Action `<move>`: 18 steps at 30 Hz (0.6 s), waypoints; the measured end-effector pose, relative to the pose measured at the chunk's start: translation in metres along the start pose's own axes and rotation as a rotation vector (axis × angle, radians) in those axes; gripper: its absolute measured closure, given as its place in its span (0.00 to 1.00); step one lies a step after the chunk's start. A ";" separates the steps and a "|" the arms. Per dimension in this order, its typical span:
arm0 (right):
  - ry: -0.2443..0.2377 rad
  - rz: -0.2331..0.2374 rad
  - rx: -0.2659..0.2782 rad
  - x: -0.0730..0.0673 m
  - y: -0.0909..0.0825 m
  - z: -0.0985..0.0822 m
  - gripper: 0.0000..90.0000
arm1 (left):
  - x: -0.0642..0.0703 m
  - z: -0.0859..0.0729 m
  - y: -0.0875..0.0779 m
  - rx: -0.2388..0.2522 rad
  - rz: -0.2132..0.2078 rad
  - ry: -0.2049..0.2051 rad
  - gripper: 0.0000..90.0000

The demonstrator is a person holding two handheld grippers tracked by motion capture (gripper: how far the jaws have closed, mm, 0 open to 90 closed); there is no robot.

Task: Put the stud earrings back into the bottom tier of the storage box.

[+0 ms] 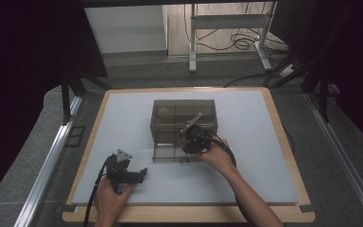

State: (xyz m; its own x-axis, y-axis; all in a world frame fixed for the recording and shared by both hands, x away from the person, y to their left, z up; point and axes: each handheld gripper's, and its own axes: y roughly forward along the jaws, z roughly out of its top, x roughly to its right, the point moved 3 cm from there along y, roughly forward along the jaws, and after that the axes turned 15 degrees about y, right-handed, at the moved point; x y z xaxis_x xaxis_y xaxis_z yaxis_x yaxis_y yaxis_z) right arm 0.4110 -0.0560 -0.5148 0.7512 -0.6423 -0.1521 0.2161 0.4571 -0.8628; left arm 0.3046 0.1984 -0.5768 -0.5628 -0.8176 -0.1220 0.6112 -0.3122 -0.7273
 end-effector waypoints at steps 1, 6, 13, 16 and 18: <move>-0.002 0.001 0.003 -0.001 -0.001 0.000 0.77 | 0.000 0.000 0.000 0.000 0.000 0.000 0.00; -0.025 -0.003 0.013 -0.004 -0.005 0.001 0.72 | 0.000 0.000 0.000 0.001 0.000 0.000 0.00; -0.033 -0.005 0.029 -0.007 -0.012 0.000 0.67 | 0.000 0.000 0.000 0.001 0.001 0.000 0.00; -0.040 -0.005 0.030 -0.009 -0.014 -0.001 0.63 | 0.000 0.000 0.000 0.001 0.000 0.000 0.00; -0.038 -0.004 0.033 -0.009 -0.015 -0.002 0.60 | 0.000 0.000 0.000 0.001 0.000 0.000 0.00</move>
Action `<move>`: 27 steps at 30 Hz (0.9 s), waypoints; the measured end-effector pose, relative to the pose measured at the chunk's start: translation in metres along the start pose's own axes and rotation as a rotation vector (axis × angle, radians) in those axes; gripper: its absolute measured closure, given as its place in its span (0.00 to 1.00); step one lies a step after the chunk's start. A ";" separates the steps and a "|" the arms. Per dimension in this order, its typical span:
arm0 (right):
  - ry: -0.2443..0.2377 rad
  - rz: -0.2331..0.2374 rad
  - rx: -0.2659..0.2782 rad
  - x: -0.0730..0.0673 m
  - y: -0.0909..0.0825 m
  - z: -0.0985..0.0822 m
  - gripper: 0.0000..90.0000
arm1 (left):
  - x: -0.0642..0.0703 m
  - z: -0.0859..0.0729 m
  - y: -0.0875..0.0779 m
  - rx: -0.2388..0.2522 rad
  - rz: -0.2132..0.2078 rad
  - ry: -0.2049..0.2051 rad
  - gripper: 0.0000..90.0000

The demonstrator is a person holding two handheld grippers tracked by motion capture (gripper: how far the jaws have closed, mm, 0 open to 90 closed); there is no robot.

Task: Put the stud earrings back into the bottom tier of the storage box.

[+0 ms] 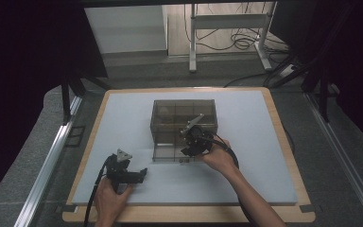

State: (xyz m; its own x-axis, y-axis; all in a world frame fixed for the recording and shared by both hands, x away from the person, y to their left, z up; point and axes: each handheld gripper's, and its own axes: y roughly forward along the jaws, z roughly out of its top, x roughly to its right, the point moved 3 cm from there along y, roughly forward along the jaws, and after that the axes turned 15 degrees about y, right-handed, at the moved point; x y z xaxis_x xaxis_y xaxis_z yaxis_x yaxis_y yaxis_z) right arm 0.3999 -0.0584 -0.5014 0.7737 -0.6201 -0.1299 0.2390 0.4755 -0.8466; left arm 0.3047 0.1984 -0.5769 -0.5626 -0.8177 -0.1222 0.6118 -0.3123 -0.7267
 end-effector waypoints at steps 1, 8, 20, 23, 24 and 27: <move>0.002 0.001 0.000 0.000 -0.001 0.000 0.59 | 0.000 0.000 0.000 0.000 0.000 0.000 0.00; 0.004 -0.004 0.011 -0.002 -0.008 -0.004 0.50 | 0.000 0.000 0.000 -0.001 0.000 0.000 0.00; -0.011 -0.003 0.028 -0.009 -0.016 -0.014 0.33 | 0.000 0.000 0.000 0.002 0.002 -0.001 0.00; -0.015 -0.002 0.034 -0.011 -0.018 -0.016 0.30 | 0.000 0.000 0.000 0.002 0.002 -0.002 0.00; -0.015 -0.002 0.034 -0.011 -0.018 -0.016 0.30 | 0.000 0.000 0.000 0.002 0.002 -0.002 0.00; -0.018 0.005 0.039 -0.013 -0.022 -0.021 0.26 | 0.000 0.000 0.000 0.002 0.001 -0.002 0.00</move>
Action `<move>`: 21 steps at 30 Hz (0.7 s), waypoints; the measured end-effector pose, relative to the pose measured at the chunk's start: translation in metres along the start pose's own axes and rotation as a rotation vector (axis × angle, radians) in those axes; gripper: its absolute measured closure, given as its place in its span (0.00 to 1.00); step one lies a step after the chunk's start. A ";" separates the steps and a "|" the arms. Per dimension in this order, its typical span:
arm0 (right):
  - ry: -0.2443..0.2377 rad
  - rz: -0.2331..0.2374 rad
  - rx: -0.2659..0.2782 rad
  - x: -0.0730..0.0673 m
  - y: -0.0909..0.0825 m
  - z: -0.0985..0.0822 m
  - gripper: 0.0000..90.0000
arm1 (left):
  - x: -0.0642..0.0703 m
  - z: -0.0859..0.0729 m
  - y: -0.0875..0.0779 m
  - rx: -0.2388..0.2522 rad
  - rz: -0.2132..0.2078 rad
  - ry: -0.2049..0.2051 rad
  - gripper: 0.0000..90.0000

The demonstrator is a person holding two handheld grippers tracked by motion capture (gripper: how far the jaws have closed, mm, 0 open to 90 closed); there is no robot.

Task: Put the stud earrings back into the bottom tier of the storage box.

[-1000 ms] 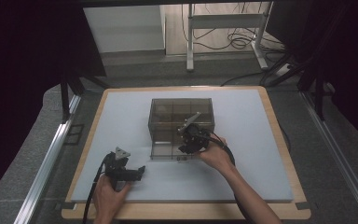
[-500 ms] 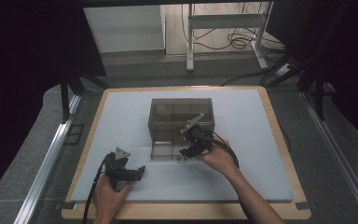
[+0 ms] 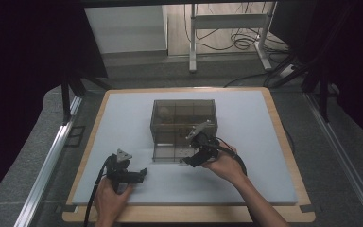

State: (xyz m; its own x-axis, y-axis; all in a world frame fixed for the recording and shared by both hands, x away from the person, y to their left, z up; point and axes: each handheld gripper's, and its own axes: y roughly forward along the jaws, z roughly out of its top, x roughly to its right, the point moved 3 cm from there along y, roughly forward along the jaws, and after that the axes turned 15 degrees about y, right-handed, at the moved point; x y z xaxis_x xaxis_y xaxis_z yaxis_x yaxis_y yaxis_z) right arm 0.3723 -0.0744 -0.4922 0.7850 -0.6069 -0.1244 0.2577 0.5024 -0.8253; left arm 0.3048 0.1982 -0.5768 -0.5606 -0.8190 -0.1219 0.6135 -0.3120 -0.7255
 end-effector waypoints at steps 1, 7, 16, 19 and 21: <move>-0.001 0.001 0.000 0.000 0.000 -0.001 0.25 | 0.000 0.000 0.000 -0.001 0.000 0.001 0.00; -0.008 0.006 0.016 -0.003 -0.004 -0.017 0.20 | 0.000 0.000 0.000 0.000 0.000 0.000 0.00; -0.015 0.010 0.036 -0.006 0.002 -0.057 0.12 | 0.000 0.000 0.000 0.004 0.001 -0.006 0.00; -0.016 0.016 0.062 -0.006 0.006 -0.070 0.10 | 0.000 0.000 0.000 0.001 0.000 -0.003 0.00; -0.015 0.018 0.076 -0.005 0.007 -0.077 0.10 | 0.000 0.000 0.000 0.001 0.000 -0.002 0.00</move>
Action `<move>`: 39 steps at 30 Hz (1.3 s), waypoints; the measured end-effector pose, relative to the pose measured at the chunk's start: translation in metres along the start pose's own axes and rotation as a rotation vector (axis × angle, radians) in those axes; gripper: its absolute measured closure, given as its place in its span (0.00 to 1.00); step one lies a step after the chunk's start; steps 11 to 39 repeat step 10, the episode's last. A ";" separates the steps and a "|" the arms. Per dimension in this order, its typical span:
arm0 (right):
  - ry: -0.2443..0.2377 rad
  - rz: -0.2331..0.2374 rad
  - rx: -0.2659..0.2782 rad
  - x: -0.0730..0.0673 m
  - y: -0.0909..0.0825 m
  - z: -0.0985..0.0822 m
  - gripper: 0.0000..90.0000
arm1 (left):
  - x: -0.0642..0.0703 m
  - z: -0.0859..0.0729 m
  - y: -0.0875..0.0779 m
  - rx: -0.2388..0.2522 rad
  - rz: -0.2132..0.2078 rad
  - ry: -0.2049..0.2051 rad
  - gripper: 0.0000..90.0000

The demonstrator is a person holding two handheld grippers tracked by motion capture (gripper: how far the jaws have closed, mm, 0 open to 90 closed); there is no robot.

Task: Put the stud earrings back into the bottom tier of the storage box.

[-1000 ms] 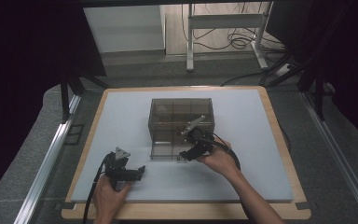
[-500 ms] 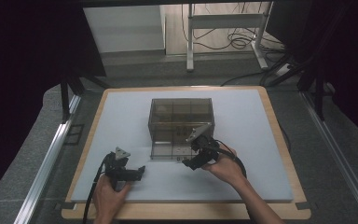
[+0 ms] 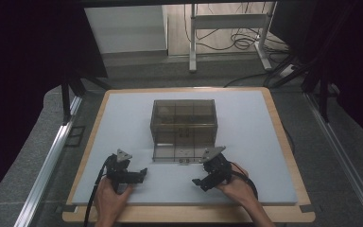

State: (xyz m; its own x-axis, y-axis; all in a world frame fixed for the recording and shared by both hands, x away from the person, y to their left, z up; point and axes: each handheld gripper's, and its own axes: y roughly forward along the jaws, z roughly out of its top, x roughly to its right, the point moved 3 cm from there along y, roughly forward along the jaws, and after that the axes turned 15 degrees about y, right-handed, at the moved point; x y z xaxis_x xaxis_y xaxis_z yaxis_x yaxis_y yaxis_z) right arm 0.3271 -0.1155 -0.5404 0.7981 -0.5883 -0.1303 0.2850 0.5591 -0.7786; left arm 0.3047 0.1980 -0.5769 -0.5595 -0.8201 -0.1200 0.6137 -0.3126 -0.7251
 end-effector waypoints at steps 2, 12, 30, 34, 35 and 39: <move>0.000 -0.005 0.008 0.002 0.002 -0.008 0.09 | 0.000 0.000 0.000 0.000 0.000 0.000 0.00; 0.030 0.000 0.094 0.009 0.005 -0.024 0.07 | 0.000 0.000 0.000 0.000 0.000 0.000 0.00; 0.030 0.000 0.094 0.009 0.005 -0.024 0.07 | 0.000 0.000 0.000 0.000 0.000 0.000 0.00; 0.030 0.000 0.094 0.009 0.005 -0.024 0.07 | 0.000 0.000 0.000 0.000 0.000 0.000 0.00; 0.030 0.000 0.094 0.009 0.005 -0.024 0.07 | 0.000 0.000 0.000 0.000 0.000 0.000 0.00; 0.030 0.000 0.094 0.009 0.005 -0.024 0.07 | 0.000 0.000 0.000 0.000 0.000 0.000 0.00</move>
